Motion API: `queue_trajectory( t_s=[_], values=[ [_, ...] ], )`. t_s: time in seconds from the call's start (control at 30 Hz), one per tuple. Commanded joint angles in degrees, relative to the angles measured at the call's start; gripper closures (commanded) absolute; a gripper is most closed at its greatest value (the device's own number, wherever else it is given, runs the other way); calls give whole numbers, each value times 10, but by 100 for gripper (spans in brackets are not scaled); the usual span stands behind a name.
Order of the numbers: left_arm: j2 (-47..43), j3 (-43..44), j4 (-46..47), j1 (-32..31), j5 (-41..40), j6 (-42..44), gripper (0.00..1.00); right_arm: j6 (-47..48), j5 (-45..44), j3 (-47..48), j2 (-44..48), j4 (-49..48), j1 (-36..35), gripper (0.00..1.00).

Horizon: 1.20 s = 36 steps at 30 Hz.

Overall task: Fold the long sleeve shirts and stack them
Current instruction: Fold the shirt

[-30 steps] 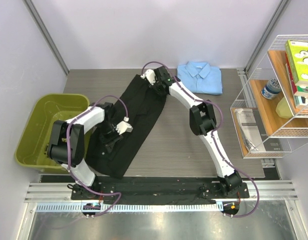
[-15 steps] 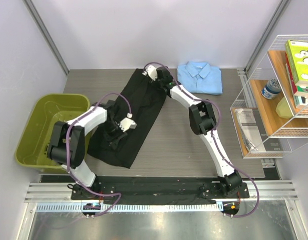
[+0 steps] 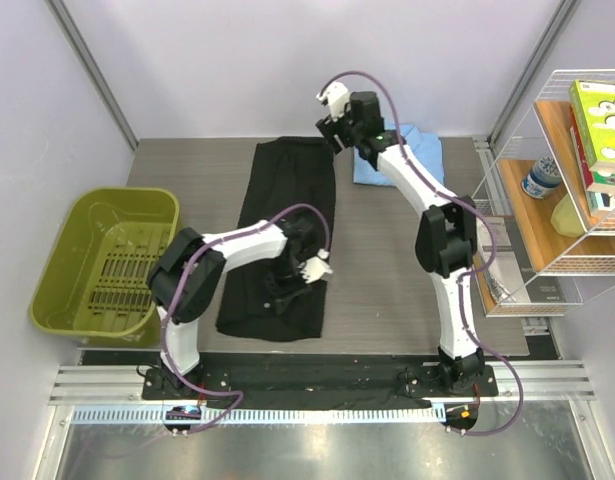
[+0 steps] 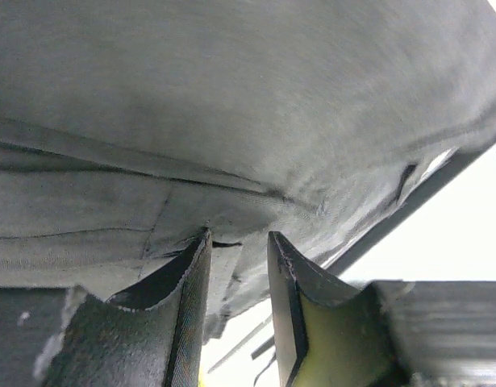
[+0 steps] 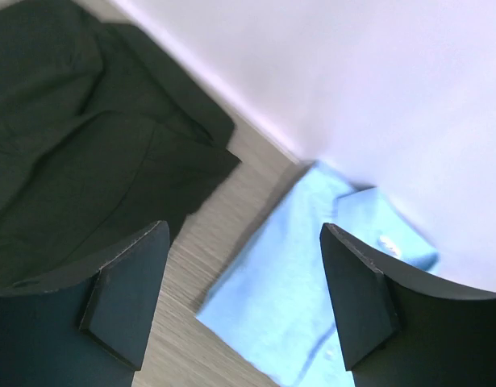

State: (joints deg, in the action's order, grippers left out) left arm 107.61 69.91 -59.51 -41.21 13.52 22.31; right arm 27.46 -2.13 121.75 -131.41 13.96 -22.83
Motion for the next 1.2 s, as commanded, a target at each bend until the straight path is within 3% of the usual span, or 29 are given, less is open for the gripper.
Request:
queue_trajectory(
  t_s=[0.0, 0.1, 0.27, 0.47, 0.5, 0.53, 0.57, 0.63, 0.77, 0.87, 1.07, 1.17],
  values=[
    [64, 114, 79, -55, 93, -88, 64, -45, 102, -24, 77, 61, 32, 19],
    [42, 159, 69, -57, 121, -94, 62, -43, 153, -34, 92, 126, 50, 18],
    [-85, 128, 69, -20, 157, -84, 57, -2, 256, -41, 104, 306, 60, 19],
    [-263, 73, 53, 97, 152, -63, 45, 78, 365, -143, 193, 390, 71, 19],
    [-285, 67, 61, 103, 144, -54, 41, 95, 370, -155, 207, 397, 72, 19],
    [-327, 41, 74, 107, 134, -55, 29, 120, 383, -187, 240, 408, 71, 19],
    [-345, 18, 120, 107, 104, -66, 1, 164, 385, -207, 255, 411, 69, 19],
    [-381, -50, 157, 107, 67, -91, 0, 211, 375, -282, 296, 413, 62, 19],
    [-365, -102, 92, 107, 139, 55, 0, 315, 355, -422, 348, 412, 29, 28],
    [-411, -189, 127, 107, 143, 121, 0, 353, 331, -525, 390, 372, -5, 35],
    [-470, -304, 173, 91, 166, 277, 6, 410, 317, -666, 456, 304, -77, 35],
    [-460, -327, 182, 68, 161, 291, 9, 443, 305, -726, 494, 275, -114, 32]
  ],
)
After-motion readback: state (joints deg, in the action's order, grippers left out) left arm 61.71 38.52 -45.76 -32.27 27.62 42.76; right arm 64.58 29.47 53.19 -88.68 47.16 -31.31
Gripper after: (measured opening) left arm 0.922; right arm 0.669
